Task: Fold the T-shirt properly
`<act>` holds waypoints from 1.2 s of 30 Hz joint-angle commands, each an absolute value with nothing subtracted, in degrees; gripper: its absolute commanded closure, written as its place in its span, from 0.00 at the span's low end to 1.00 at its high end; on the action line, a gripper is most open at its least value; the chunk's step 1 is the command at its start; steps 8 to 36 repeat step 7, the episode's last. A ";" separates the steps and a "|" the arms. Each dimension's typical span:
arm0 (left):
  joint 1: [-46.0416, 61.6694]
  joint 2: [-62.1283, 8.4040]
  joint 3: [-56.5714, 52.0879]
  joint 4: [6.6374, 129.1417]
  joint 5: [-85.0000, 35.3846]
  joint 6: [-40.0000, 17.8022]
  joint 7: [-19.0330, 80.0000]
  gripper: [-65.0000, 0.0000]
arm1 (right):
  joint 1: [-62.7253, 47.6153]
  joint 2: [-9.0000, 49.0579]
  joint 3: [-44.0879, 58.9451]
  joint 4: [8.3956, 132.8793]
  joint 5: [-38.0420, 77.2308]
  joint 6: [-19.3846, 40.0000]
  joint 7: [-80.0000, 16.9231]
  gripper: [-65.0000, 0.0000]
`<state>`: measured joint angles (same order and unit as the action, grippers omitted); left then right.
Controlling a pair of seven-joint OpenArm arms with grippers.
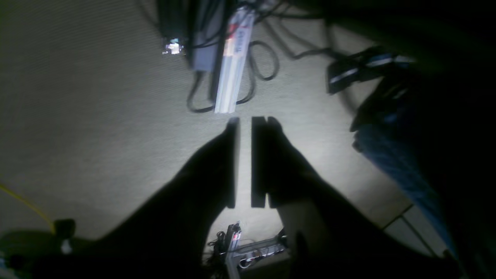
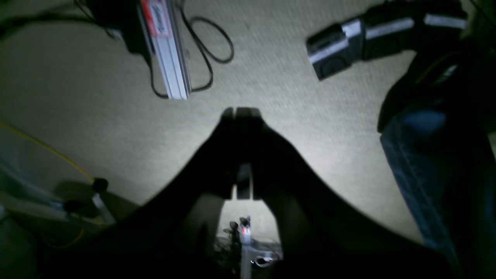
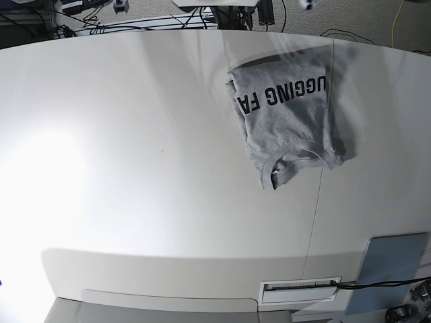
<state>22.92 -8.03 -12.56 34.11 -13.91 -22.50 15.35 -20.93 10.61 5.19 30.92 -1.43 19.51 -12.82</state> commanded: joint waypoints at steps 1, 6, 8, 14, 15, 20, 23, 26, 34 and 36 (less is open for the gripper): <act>22.94 -7.86 -12.71 32.88 -13.23 -22.26 15.90 0.88 | -20.60 11.27 5.32 30.17 -1.69 19.92 -13.26 1.00; 18.83 -6.20 -12.71 27.00 -12.08 -22.41 17.34 0.88 | -17.98 11.27 5.32 27.64 -1.69 19.92 -13.47 1.00; 18.24 -6.15 -12.71 26.26 -11.99 -22.46 17.37 0.88 | -17.93 11.27 5.32 27.64 -1.69 19.92 -13.45 1.00; 18.24 -6.15 -12.71 26.26 -11.99 -22.46 17.37 0.88 | -17.93 11.27 5.32 27.64 -1.69 19.92 -13.45 1.00; 18.24 -6.15 -12.71 26.26 -11.99 -22.46 17.37 0.88 | -17.93 11.27 5.32 27.64 -1.69 19.92 -13.45 1.00; 18.24 -6.15 -12.71 26.26 -11.99 -22.46 17.37 0.88 | -17.93 11.27 5.32 27.64 -1.69 19.92 -13.45 1.00; 18.24 -6.15 -12.71 26.26 -11.99 -22.46 17.37 0.88 | -17.93 11.27 5.32 27.64 -1.69 19.92 -13.45 1.00; 18.24 -6.15 -12.71 26.26 -11.99 -22.46 17.37 0.88 | -17.93 11.27 5.32 27.64 -1.69 19.92 -13.45 1.00; 18.24 -6.15 -12.71 26.26 -11.99 -22.46 17.37 0.88 | -17.93 11.27 5.32 27.64 -1.69 19.92 -13.45 1.00; 18.24 -6.15 -12.71 26.26 -11.99 -22.46 17.37 0.88 | -17.93 11.27 5.32 27.64 -1.69 19.92 -13.45 1.00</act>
